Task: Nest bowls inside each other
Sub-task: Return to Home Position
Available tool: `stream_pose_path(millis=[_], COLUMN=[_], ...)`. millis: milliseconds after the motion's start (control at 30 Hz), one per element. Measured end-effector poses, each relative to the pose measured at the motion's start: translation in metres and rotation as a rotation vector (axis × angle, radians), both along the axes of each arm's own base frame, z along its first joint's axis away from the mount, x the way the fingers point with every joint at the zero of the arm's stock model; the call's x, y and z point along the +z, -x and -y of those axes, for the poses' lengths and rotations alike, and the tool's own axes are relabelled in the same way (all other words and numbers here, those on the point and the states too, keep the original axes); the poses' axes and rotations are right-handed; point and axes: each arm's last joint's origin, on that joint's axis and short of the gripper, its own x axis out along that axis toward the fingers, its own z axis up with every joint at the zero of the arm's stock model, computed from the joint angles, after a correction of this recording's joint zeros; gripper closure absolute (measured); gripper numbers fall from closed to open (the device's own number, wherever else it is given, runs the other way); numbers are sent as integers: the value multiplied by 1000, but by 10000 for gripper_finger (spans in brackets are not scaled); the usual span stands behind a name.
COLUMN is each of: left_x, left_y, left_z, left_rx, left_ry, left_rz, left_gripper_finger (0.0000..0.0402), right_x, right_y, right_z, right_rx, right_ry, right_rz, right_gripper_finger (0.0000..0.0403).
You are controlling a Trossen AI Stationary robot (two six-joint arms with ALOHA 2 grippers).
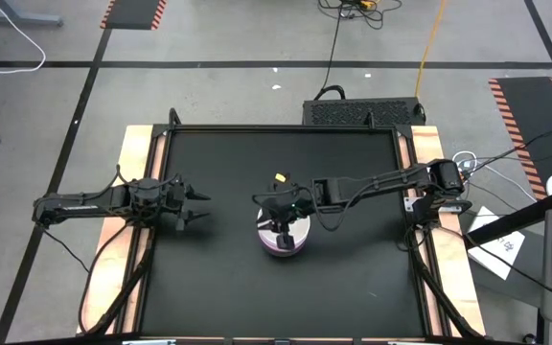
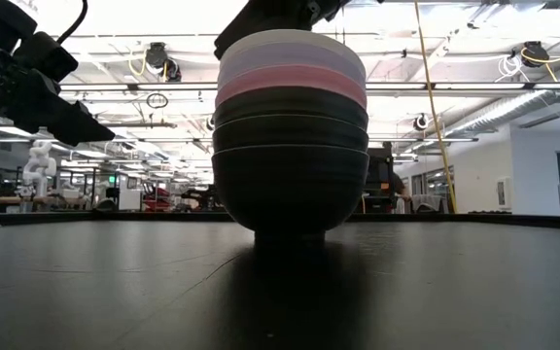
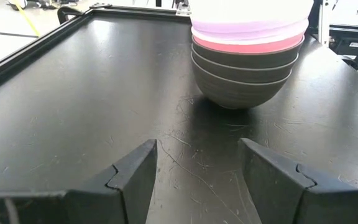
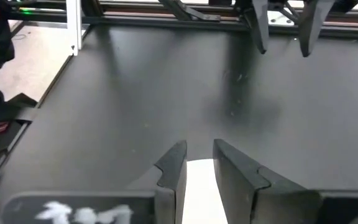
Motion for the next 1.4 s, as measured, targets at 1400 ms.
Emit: stream_pose_path(millis=[1400], left_x=[27], left_y=[-5], left_z=[2], left_rx=[-127], left_ry=[-230], left_rz=[287], left_gripper_finger=[172], right_x=[20], right_y=[231], right_z=[28], right_rx=[-196], right_ry=[-8], right_rz=[391], right_gripper_finger=[334])
